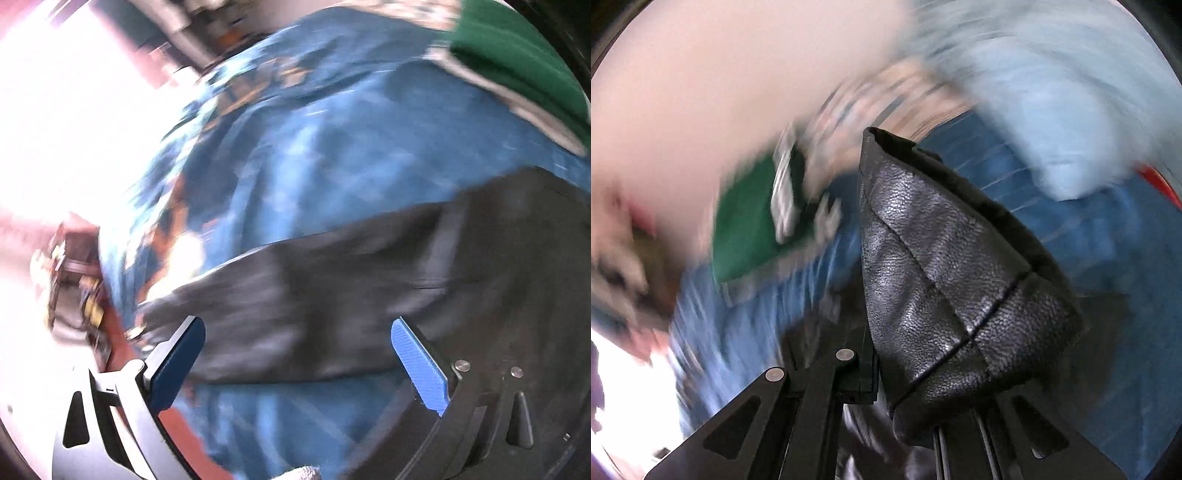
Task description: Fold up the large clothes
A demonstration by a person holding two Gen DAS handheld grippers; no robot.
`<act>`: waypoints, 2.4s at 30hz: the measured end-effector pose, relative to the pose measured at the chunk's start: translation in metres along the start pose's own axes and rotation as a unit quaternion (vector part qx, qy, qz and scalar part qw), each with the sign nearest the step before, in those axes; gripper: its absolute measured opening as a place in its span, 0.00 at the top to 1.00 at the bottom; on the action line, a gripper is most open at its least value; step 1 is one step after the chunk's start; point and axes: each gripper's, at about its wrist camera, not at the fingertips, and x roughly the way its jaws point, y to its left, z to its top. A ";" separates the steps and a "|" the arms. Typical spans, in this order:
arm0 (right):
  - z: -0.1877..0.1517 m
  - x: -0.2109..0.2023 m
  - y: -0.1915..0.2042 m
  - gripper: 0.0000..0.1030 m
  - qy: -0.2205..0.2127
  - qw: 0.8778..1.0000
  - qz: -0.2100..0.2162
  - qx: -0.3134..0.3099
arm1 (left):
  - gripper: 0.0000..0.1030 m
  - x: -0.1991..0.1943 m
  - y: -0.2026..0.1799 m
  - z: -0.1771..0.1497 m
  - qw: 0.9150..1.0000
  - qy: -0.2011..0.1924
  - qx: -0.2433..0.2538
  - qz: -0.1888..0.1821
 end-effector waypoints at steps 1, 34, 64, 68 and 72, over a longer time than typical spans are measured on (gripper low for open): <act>-0.013 0.027 0.027 0.95 0.032 0.999 -0.007 -0.032 | 0.00 0.006 0.014 -0.003 1.000 0.007 -0.013 0.005; -0.090 0.094 0.079 0.41 0.216 0.976 0.026 -0.024 | 0.94 0.112 0.224 0.056 0.919 -0.034 -0.372 -0.123; -0.037 0.025 -0.131 0.17 0.175 0.975 -0.119 0.067 | 0.96 -0.180 -0.205 0.008 0.887 -0.242 0.193 -0.344; -0.045 0.012 -0.217 0.17 0.194 0.964 -0.128 0.131 | 0.94 -0.177 -0.305 -0.052 0.871 -0.165 0.289 -0.361; -0.055 -0.004 -0.286 0.17 0.207 0.954 -0.127 0.173 | 0.90 -0.150 -0.344 -0.090 0.881 -0.113 0.328 -0.322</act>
